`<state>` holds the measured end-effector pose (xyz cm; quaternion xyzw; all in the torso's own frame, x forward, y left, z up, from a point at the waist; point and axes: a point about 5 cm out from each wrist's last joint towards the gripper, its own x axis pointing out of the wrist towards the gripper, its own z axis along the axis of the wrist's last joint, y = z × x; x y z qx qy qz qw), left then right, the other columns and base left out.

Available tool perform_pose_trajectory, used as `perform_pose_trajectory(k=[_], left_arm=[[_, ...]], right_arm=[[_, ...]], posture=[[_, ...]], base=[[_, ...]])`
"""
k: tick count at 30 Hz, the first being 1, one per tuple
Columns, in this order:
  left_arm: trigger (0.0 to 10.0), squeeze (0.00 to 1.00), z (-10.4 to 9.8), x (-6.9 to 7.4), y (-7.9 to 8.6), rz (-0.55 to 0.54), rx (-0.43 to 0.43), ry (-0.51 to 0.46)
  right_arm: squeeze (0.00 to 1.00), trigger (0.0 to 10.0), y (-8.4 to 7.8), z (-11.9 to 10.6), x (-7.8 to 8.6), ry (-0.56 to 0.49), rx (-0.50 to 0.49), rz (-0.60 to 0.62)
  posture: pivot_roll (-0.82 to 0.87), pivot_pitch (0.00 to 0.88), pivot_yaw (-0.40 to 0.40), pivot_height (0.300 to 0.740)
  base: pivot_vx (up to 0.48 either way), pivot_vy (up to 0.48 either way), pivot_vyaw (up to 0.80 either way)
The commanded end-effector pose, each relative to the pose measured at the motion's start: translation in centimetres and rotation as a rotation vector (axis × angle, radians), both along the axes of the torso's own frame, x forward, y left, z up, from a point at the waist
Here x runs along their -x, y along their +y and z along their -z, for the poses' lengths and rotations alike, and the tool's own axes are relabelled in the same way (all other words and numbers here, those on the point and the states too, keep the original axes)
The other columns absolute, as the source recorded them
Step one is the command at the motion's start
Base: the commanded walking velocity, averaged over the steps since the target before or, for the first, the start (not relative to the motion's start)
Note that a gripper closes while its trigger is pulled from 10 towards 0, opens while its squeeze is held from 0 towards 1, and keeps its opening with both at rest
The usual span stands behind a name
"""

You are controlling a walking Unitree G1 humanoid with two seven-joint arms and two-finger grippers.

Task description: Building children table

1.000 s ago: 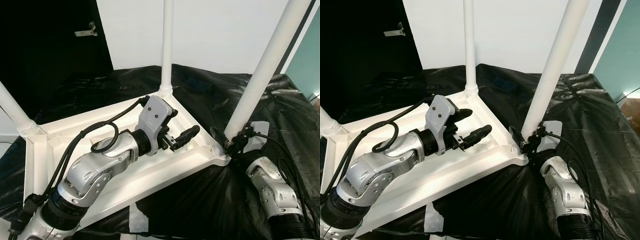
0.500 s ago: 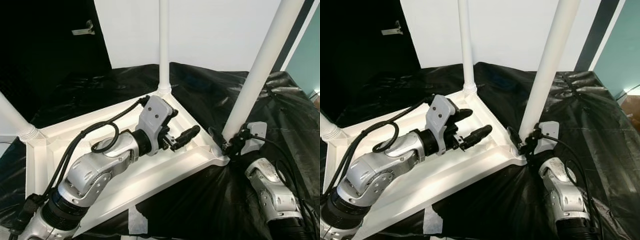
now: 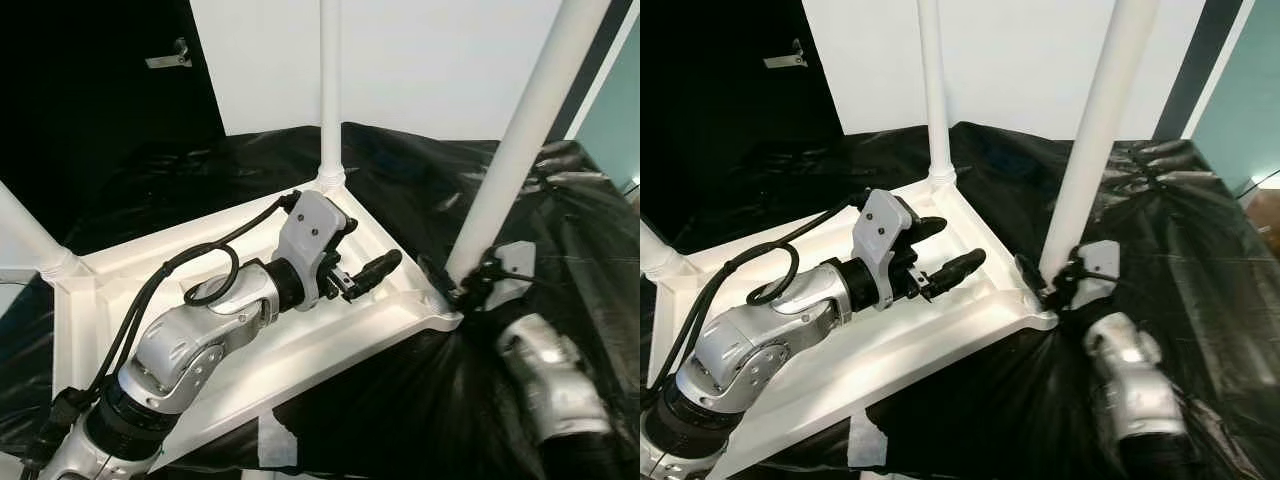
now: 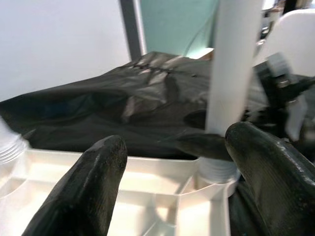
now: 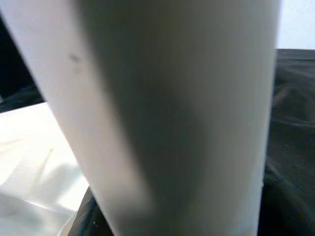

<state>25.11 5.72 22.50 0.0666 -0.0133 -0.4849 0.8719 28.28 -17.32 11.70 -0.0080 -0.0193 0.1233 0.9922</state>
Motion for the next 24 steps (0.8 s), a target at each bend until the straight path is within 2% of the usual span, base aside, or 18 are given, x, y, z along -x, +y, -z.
perform_pose_trajectory(k=[1,2,4,5,8,10,13,23,24], left_arm=[[10.0,0.00,-0.1,0.8,-0.3,0.129,-0.011,-0.003],[10.0,0.00,-0.1,0.9,-0.3,0.128,-0.010,-0.003],[10.0,0.00,-0.1,0.8,-0.2,0.124,-0.009,-0.003],[10.0,0.00,-0.2,0.8,-0.2,0.126,-0.010,-0.004],[10.0,0.00,-0.2,0.7,-0.2,0.127,-0.011,-0.006],[10.0,0.00,-0.2,0.7,-0.1,0.128,-0.014,-0.007],[10.0,0.00,-0.1,0.6,0.0,0.126,-0.018,-0.008],[10.0,0.00,0.0,0.5,-0.1,0.120,-0.020,-0.006],[10.0,0.00,0.0,0.5,-0.1,0.115,-0.018,-0.007]], right_arm=[[0.00,10.0,-0.5,4.3,1.3,0.205,0.034,0.069],[0.00,10.0,-0.1,4.2,1.3,0.192,-0.008,0.152],[0.00,10.0,1.3,3.8,1.3,0.148,-0.009,0.297],[0.00,10.0,1.7,3.8,1.4,0.147,-0.018,0.319],[0.00,10.0,2.0,3.9,1.4,0.155,-0.036,0.343],[0.00,10.0,2.4,4.4,1.5,0.185,-0.099,0.376],[0.00,10.0,2.9,4.4,1.6,0.197,-0.120,0.383],[0.00,10.0,2.6,3.9,1.6,0.181,-0.143,0.429],[0.00,10.0,2.6,3.5,1.6,0.171,-0.245,0.422]], posture=[[-0.03,0.013,0.033,0.740],[-0.03,0.014,0.032,0.740],[-0.03,0.015,0.035,0.740],[-0.03,0.015,0.035,0.740],[-0.03,0.015,0.035,0.740],[-0.03,0.013,0.037,0.740],[-0.03,0.014,0.036,0.740],[-0.04,0.017,0.029,0.740],[-0.04,0.016,0.028,0.740]], base=[[0.000,0.000,0.00],[0.000,0.000,0.00],[0.000,0.000,0.00],[0.000,0.000,0.00],[0.000,0.000,0.00],[0.000,0.000,0.00],[0.000,0.000,0.00],[0.000,0.000,0.00],[0.000,0.000,0.00]])
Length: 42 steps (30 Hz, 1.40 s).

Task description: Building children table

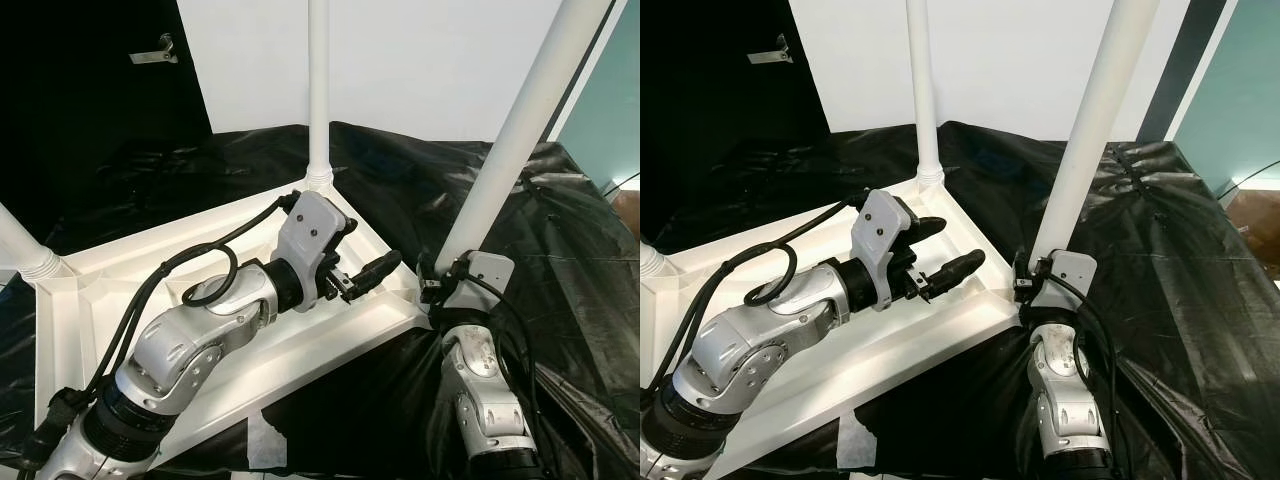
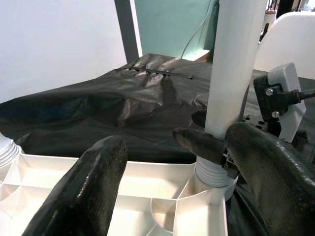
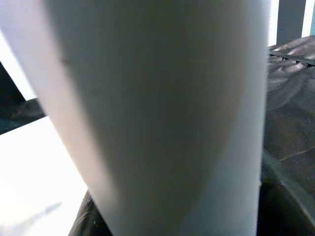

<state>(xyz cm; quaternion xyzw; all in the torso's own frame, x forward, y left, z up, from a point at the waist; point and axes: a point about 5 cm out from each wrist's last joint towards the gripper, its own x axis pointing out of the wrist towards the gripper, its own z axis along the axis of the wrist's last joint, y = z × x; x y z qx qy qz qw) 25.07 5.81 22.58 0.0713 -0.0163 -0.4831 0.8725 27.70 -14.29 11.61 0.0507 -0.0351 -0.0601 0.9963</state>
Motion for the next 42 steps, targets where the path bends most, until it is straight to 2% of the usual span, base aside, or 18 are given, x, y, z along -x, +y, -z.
perform_pose_trajectory(k=[1,2,4,6,7,8,10,16,20,21,30,32,33,37,41,42], left_arm=[[10.0,0.00,0.1,0.5,-0.2,0.118,-0.013,0.003],[10.0,0.00,0.0,0.5,-0.2,0.117,-0.011,0.004],[10.0,0.00,0.0,0.5,-0.2,0.116,-0.011,0.003],[10.0,0.00,0.0,0.5,-0.2,0.117,-0.010,0.003],[10.0,0.00,0.0,0.5,-0.2,0.117,-0.010,0.003],[10.0,0.00,0.0,0.4,-0.2,0.117,-0.010,0.003],[10.0,0.00,0.0,0.4,-0.2,0.117,-0.010,0.003],[10.0,0.00,0.1,0.4,-0.2,0.114,-0.013,0.003],[10.0,0.00,0.2,0.5,-0.2,0.114,-0.017,0.005],[10.0,0.00,0.3,0.5,-0.3,0.115,-0.027,0.004],[10.0,0.00,1.1,0.5,-0.5,0.110,-0.078,-0.004],[10.0,0.00,1.1,0.5,-0.5,0.110,-0.078,-0.004],[10.0,0.00,1.3,0.5,-0.6,0.115,-0.085,-0.001],[10.0,0.00,1.5,0.5,-0.7,0.117,-0.091,0.002],[10.0,0.00,3.2,0.7,-0.8,0.120,-0.186,0.016],[10.0,0.00,3.2,0.7,-0.8,0.120,-0.186,0.016]], right_arm=[[0.00,10.0,-0.4,3.4,1.0,0.168,-0.149,0.047],[0.00,10.0,-0.4,3.2,0.9,0.156,-0.184,0.041],[0.00,10.0,-0.4,3.0,0.9,0.150,-0.185,0.035],[0.00,10.0,0.0,2.9,0.8,0.141,-0.266,0.017],[0.00,10.0,0.0,2.9,0.8,0.141,-0.266,0.017],[0.00,10.0,0.1,2.8,0.7,0.147,-0.214,0.006],[0.00,10.0,0.1,2.8,0.7,0.147,-0.214,0.006],[0.00,10.0,0.2,2.9,0.5,0.161,-0.040,-0.030],[0.00,10.0,0.1,2.7,0.5,0.151,-0.018,-0.042],[1.00,10.0,-0.3,2.3,0.3,0.131,0.003,-0.061],[0.98,10.0,-2.9,-0.3,-0.4,0.022,0.082,-0.204],[0.98,10.0,-2.9,-0.3,-0.4,0.022,0.082,-0.204],[0.00,10.0,-3.8,-1.0,-0.7,0.011,0.100,-0.267],[0.00,10.0,-4.4,-1.5,-1.0,-0.001,0.133,-0.315],[0.00,10.0,-4.8,-2.8,-1.6,-0.016,0.162,-0.443],[0.00,10.0,-4.8,-2.8,-1.6,-0.016,0.162,-0.443]], posture=[[-0.04,0.016,0.028,0.740],[-0.04,0.015,0.027,0.740],[-0.04,0.015,0.027,0.740],[-0.04,0.012,0.026,0.740],[-0.04,0.012,0.026,0.740],[-0.04,0.012,0.028,0.740],[-0.04,0.012,0.028,0.740],[-0.04,0.007,0.022,0.740],[-0.04,0.006,0.023,0.740],[-0.04,0.005,0.021,0.740],[-0.05,0.003,0.019,0.740],[-0.05,0.003,0.019,0.740],[-0.05,0.002,0.019,0.740],[-0.06,0.002,0.020,0.740],[-0.05,0.003,0.018,0.740],[-0.05,0.003,0.018,0.740]], base=[[0.000,0.000,0.00],[0.000,0.000,0.00],[0.000,0.000,0.00],[0.000,0.000,0.00],[0.000,0.000,0.00],[0.000,0.000,0.00],[0.000,0.000,0.00],[0.000,0.000,0.00],[0.000,0.000,0.00],[0.000,0.000,0.00],[0.000,0.000,0.00],[0.000,0.000,0.00],[0.000,0.000,0.00],[0.000,0.000,0.00],[0.000,0.000,0.00],[0.000,0.000,0.00]])
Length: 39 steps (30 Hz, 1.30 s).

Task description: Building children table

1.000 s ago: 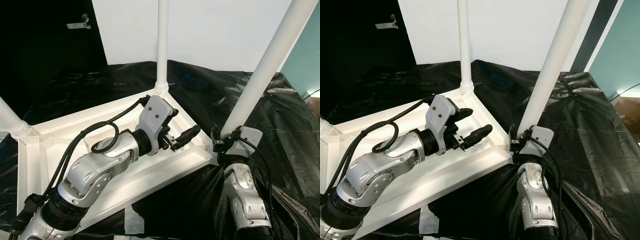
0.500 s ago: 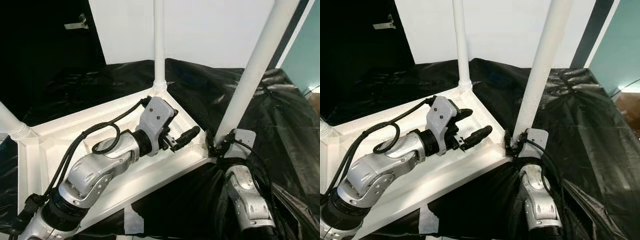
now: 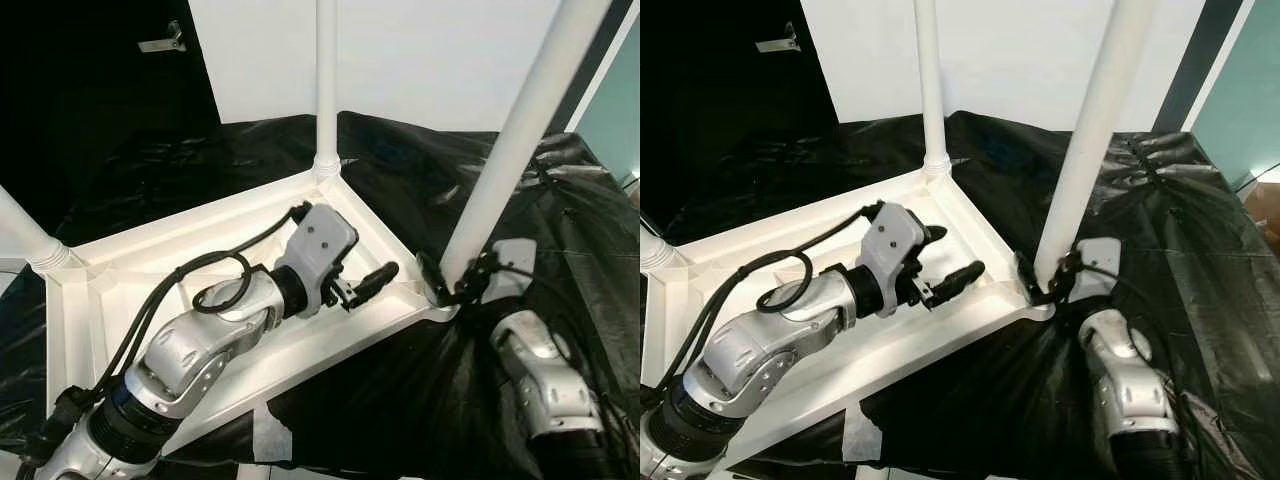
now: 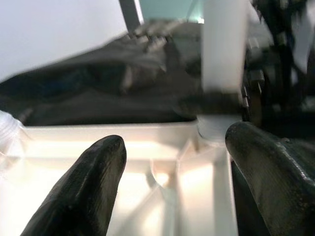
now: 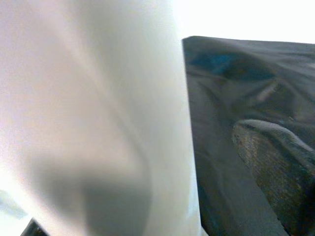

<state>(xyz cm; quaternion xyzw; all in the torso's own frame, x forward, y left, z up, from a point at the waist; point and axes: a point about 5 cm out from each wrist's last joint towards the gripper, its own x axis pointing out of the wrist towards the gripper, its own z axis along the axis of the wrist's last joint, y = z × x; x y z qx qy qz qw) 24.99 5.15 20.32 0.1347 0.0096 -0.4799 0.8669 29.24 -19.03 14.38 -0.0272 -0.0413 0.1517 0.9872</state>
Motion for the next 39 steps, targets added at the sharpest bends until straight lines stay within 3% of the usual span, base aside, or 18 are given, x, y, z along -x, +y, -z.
perform_pose_trajectory(k=[1,6,15,16,17,19,20,21,28,33,34,35,36,39], left_arm=[[10.0,0.00,1.5,0.7,-0.2,0.120,-0.075,0.052],[10.0,0.00,2.9,0.5,-0.5,0.082,-0.120,0.087],[10.0,0.00,4.3,0.5,-1.6,0.036,-0.095,0.163],[10.0,0.00,4.5,0.3,-1.8,0.017,-0.081,0.171],[10.0,0.00,4.6,0.2,-1.9,0.005,-0.071,0.173],[10.0,0.00,4.8,0.0,-2.2,-0.014,-0.053,0.169],[10.0,0.00,4.8,0.0,-2.2,-0.014,-0.053,0.169],[10.0,0.00,4.9,-0.2,-2.3,-0.032,-0.042,0.167],[10.0,0.00,5.3,-0.8,-2.3,-0.099,0.002,0.159],[10.0,0.00,4.8,-1.3,-2.3,-0.117,0.029,0.131],[10.0,0.00,4.8,-1.3,-2.3,-0.118,0.030,0.124],[10.0,0.00,4.8,-1.4,-2.3,-0.118,0.031,0.120],[10.0,0.00,4.7,-1.5,-2.3,-0.121,0.030,0.110],[10.0,0.00,4.4,-1.9,-2.0,-0.130,0.029,0.089]], right_arm=[[0.00,10.0,-0.1,-0.2,-0.1,0.013,0.009,-0.056],[0.00,10.0,0.1,-0.5,-0.4,0.027,0.044,-0.155],[0.00,10.0,0.3,-0.4,-0.7,0.079,0.134,-0.332],[0.00,7.1,0.1,-0.2,-0.9,0.091,0.149,-0.346],[0.00,7.1,0.0,-0.1,-1.0,0.097,0.156,-0.349],[0.00,1.3,-0.3,-0.2,-1.3,0.100,0.160,-0.353],[0.00,1.3,-0.3,-0.2,-1.3,0.100,0.160,-0.353],[0.00,0.0,-0.4,-0.2,-1.4,0.102,0.158,-0.349],[0.00,0.0,-0.7,0.4,-1.7,0.116,0.137,-0.279],[0.00,0.0,0.0,1.1,-1.6,0.135,0.089,-0.208],[0.00,2.1,0.1,1.2,-1.6,0.135,0.082,-0.188],[0.00,7.1,0.2,1.3,-1.7,0.134,0.078,-0.174],[0.00,10.0,0.6,1.4,-1.6,0.130,0.067,-0.157],[0.00,10.0,1.4,1.8,-1.3,0.122,0.050,-0.085]], posture=[[-0.05,0.005,0.018,0.740],[-0.06,0.005,0.017,0.740],[-0.06,0.004,0.015,0.740],[-0.06,0.000,0.012,0.740],[-0.06,0.000,0.012,0.740],[-0.06,0.001,0.010,0.740],[-0.06,0.001,0.010,0.740],[-0.06,0.000,0.006,0.740],[-0.05,0.000,0.004,0.740],[-0.05,0.000,0.002,0.740],[-0.05,0.000,0.002,0.740],[-0.05,0.000,0.002,0.740],[-0.05,0.000,0.002,0.740],[-0.06,0.000,0.002,0.740]], base=[[0.000,0.000,0.00],[0.000,0.000,0.00],[0.000,0.000,0.00],[0.000,0.000,0.00],[0.000,0.000,0.00],[0.000,0.000,0.00],[0.000,0.000,0.00],[0.000,0.000,0.00],[0.000,0.000,0.00],[0.000,0.000,0.00],[0.000,0.000,0.00],[0.000,0.000,0.00],[0.000,0.000,0.00],[0.000,0.000,0.00]])
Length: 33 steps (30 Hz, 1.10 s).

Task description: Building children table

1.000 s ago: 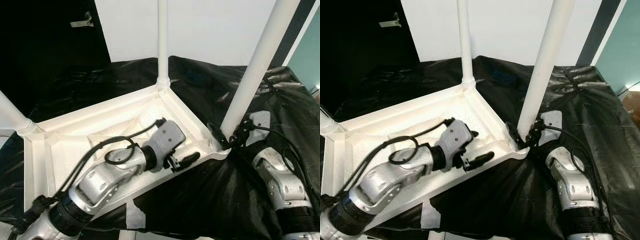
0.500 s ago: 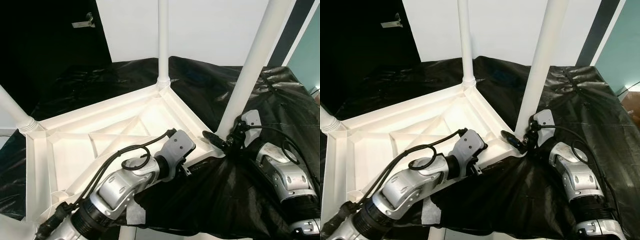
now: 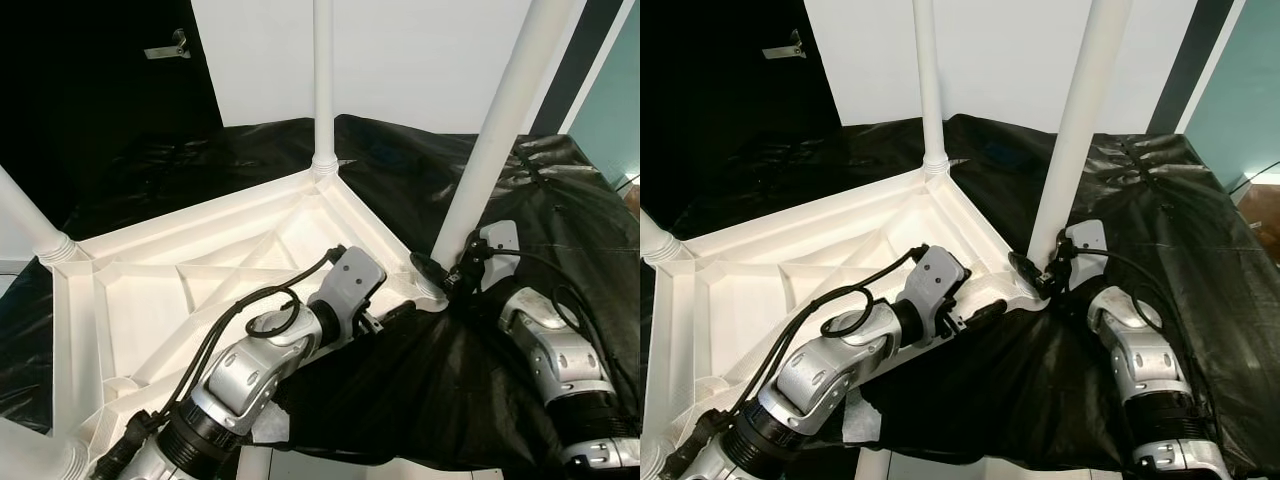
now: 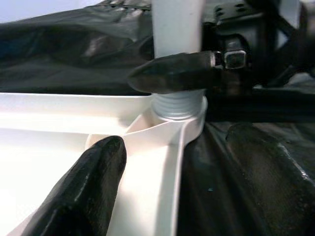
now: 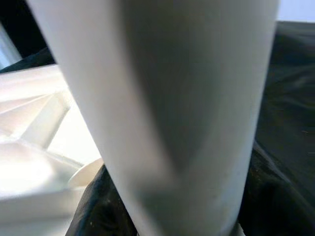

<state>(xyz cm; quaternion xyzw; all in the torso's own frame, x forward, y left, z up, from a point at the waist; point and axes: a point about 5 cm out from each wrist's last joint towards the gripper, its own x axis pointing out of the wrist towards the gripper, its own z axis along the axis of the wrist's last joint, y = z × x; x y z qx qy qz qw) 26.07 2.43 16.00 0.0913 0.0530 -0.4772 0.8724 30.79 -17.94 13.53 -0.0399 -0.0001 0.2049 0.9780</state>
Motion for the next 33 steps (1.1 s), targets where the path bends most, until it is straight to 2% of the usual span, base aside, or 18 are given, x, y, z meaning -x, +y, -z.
perform_pose_trajectory(k=[1,2,3,4,6,7,9,11,12,14,15,17,23,24,25,33], left_arm=[[10.0,0.00,-0.1,-1.0,0.9,-0.113,-0.015,-0.034],[10.0,0.00,-0.1,-1.0,0.9,-0.113,-0.015,-0.034],[10.0,0.00,-0.2,-1.4,1.3,-0.125,-0.020,-0.047],[10.0,0.00,-0.2,-1.4,1.3,-0.125,-0.020,-0.047],[10.0,0.00,-0.4,-1.8,1.8,-0.135,-0.024,-0.056],[10.0,0.00,-0.4,-1.8,1.8,-0.135,-0.024,-0.056],[10.0,0.00,-0.6,-2.1,2.2,-0.141,-0.031,-0.071],[10.0,0.00,-0.7,-2.2,2.3,-0.143,-0.033,-0.076],[10.0,0.00,-0.8,-2.4,2.5,-0.148,-0.034,-0.084],[10.0,0.00,-0.9,-2.5,2.5,-0.151,-0.037,-0.090],[10.0,0.00,-0.9,-2.5,2.5,-0.151,-0.037,-0.090],[10.0,0.00,-0.9,-2.6,2.6,-0.144,-0.041,-0.097],[10.0,0.00,-1.1,-2.7,3.0,-0.122,-0.051,-0.112],[10.0,0.00,-1.1,-2.7,3.1,-0.119,-0.053,-0.111],[10.0,0.00,-1.1,-2.6,3.1,-0.111,-0.053,-0.113],[10.0,0.00,-1.0,-2.1,2.8,-0.087,-0.057,-0.115]], right_arm=[[0.00,10.0,0.6,1.1,0.3,0.039,0.013,0.054],[0.00,10.0,0.6,1.1,0.3,0.039,0.013,0.054],[0.00,10.0,1.1,1.4,0.4,0.044,-0.013,0.139],[0.00,10.0,1.1,1.4,0.4,0.044,-0.013,0.139],[0.00,10.0,1.4,2.0,0.5,0.063,-0.013,0.268],[0.00,10.0,1.4,2.0,0.5,0.063,-0.013,0.268],[0.00,10.0,2.2,2.6,0.7,0.077,-0.048,0.393],[0.00,10.0,2.5,2.8,0.8,0.081,-0.060,0.434],[0.00,10.0,3.3,3.1,0.7,0.102,-0.086,0.503],[0.00,10.0,4.3,3.2,0.7,0.111,-0.108,0.522],[0.00,10.0,4.3,3.2,0.7,0.111,-0.108,0.522],[0.00,10.0,5.1,2.6,0.6,0.078,-0.111,0.485],[0.00,10.0,4.6,2.0,0.7,0.039,-0.105,0.482],[0.73,10.0,4.5,1.9,0.8,0.029,-0.102,0.482],[1.00,10.0,4.4,1.6,0.9,0.005,-0.092,0.475],[1.00,10.0,3.6,0.7,1.5,-0.084,-0.094,0.406]], posture=[[-0.05,0.000,0.000,0.740],[-0.05,0.000,0.000,0.740],[-0.05,0.000,-0.001,0.740],[-0.05,0.000,-0.001,0.740],[-0.05,0.000,0.001,0.740],[-0.05,0.000,0.001,0.740],[-0.05,0.000,0.003,0.740],[-0.05,0.000,0.003,0.740],[-0.04,0.000,0.003,0.740],[-0.04,0.000,0.003,0.740],[-0.04,0.000,0.003,0.740],[-0.05,0.000,0.008,0.740],[-0.04,0.000,0.003,0.740],[-0.04,0.000,0.002,0.740],[-0.05,0.000,0.003,0.740],[-0.05,0.000,-0.002,0.740]], base=[[0.000,0.000,0.00],[0.000,0.000,0.00],[0.000,0.000,0.00],[0.000,0.000,0.00],[0.000,0.000,0.00],[0.000,0.000,0.00],[0.000,0.000,0.00],[0.000,0.000,0.00],[0.000,0.000,0.00],[0.000,0.000,0.00],[0.000,0.000,0.00],[0.000,0.000,0.00],[0.000,0.000,0.00],[0.000,0.000,0.00],[0.000,0.000,0.00],[0.000,0.000,0.00]])
